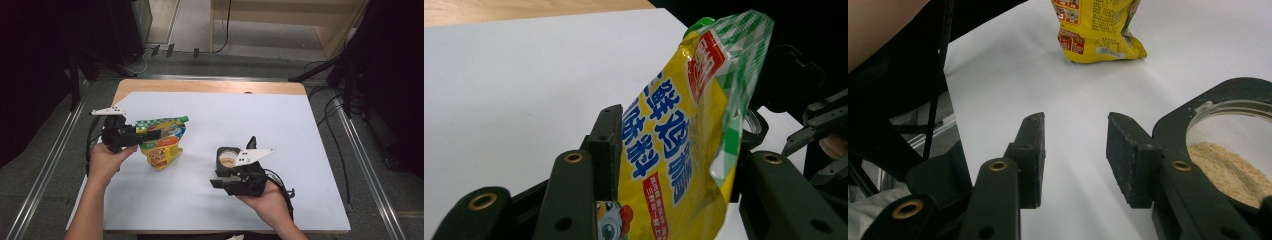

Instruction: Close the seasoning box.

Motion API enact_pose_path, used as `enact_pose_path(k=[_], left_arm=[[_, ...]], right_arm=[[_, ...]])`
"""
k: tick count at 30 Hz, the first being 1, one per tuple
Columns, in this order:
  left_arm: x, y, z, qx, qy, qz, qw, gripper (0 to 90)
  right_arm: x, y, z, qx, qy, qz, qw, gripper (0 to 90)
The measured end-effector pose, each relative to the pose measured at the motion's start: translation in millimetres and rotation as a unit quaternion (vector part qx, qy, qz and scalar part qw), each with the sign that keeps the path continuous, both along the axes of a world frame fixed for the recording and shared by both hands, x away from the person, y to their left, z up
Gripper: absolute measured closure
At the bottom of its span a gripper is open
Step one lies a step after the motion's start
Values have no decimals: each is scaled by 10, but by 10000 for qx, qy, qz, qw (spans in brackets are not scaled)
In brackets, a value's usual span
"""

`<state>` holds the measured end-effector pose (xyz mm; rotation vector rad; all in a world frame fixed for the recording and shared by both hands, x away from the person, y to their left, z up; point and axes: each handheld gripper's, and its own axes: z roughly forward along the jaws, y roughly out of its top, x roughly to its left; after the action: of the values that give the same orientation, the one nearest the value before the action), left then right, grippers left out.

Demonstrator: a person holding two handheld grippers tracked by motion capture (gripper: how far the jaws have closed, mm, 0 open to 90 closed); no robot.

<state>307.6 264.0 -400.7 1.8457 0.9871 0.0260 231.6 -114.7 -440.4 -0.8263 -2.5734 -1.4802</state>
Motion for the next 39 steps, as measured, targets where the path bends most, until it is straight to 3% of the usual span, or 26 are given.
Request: enact_pose_path(k=[6,18,24,29,33,39], left_arm=[[-12,-17,3,0,-38,-38,10000,555],[-76,-11,11,228,-89,-61,9997,517],[-93,25,13,145,-38,-62,9999,488],[-111,43,12,202,-3,-42,9998,479],[-132,37,15,268,11,-81,9996,474],[-184,61,10,366,5,-95,9993,464]], right_arm=[[15,-35,29,12,45,-15,10000,666],[24,-93,102,-6,64,-24,10000,743],[31,-137,169,-1,117,-57,9999,836],[36,-146,200,-78,156,-40,9998,900],[54,-175,221,-96,228,-25,9997,900],[58,-304,372,-51,134,-178,9997,900]])
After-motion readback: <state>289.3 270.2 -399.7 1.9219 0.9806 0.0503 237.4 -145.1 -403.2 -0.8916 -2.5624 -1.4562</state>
